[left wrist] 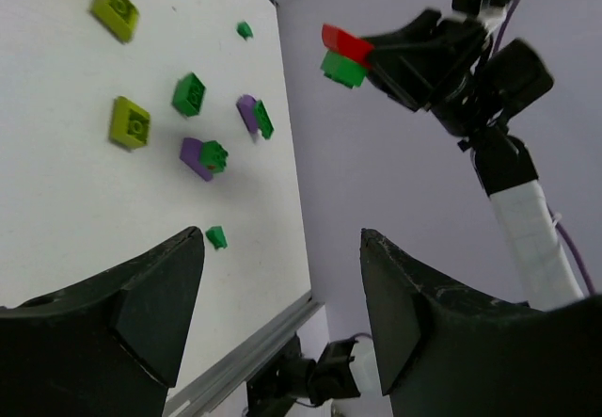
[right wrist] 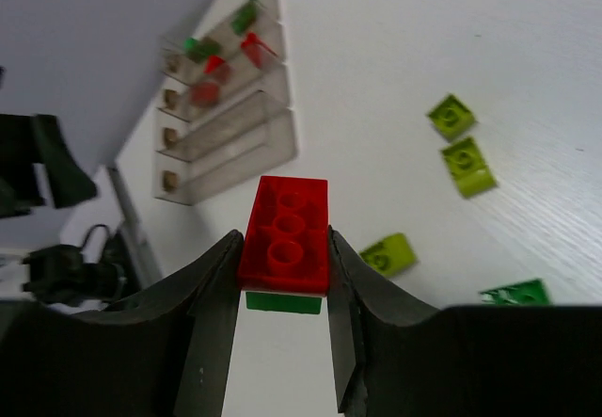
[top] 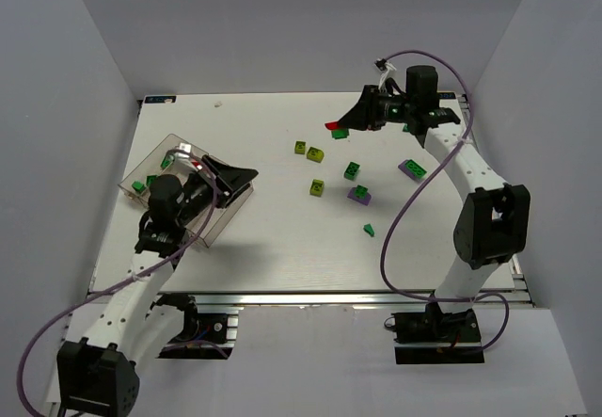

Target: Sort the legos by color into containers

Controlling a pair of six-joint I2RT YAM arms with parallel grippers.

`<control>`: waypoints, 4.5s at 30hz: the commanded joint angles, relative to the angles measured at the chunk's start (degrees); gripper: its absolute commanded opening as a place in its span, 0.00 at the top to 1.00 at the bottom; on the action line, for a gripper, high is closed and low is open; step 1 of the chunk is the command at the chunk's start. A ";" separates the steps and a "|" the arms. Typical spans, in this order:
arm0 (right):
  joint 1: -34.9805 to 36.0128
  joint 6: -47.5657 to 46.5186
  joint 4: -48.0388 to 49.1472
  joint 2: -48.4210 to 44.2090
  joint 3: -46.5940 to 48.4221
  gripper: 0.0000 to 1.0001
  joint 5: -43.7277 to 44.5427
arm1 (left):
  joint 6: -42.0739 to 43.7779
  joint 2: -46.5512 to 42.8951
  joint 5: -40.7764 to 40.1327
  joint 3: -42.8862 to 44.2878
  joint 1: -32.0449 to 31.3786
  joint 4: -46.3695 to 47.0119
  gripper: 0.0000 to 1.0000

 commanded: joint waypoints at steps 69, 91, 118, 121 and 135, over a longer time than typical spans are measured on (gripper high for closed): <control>3.20 55.65 50.79 -10.86 -12.28 1.00 -10.16 | -6.18 27.51 -4.91 9.91 -25.78 39.27 1.00; 1.35 3.91 7.64 -16.21 -10.34 1.00 -5.33 | 26.87 32.75 -24.84 39.60 15.24 -45.18 1.00; 1.35 -9.56 4.03 -18.33 -17.29 1.00 -3.13 | 31.18 64.15 -36.20 64.57 25.20 -46.25 0.80; 1.35 -10.09 3.86 -17.89 -16.86 1.00 -3.30 | 31.27 64.68 -36.81 64.83 25.20 -45.90 0.61; 3.54 -17.55 0.16 -16.13 -14.74 1.00 -5.32 | 31.53 58.19 -31.39 63.09 25.20 -45.46 0.25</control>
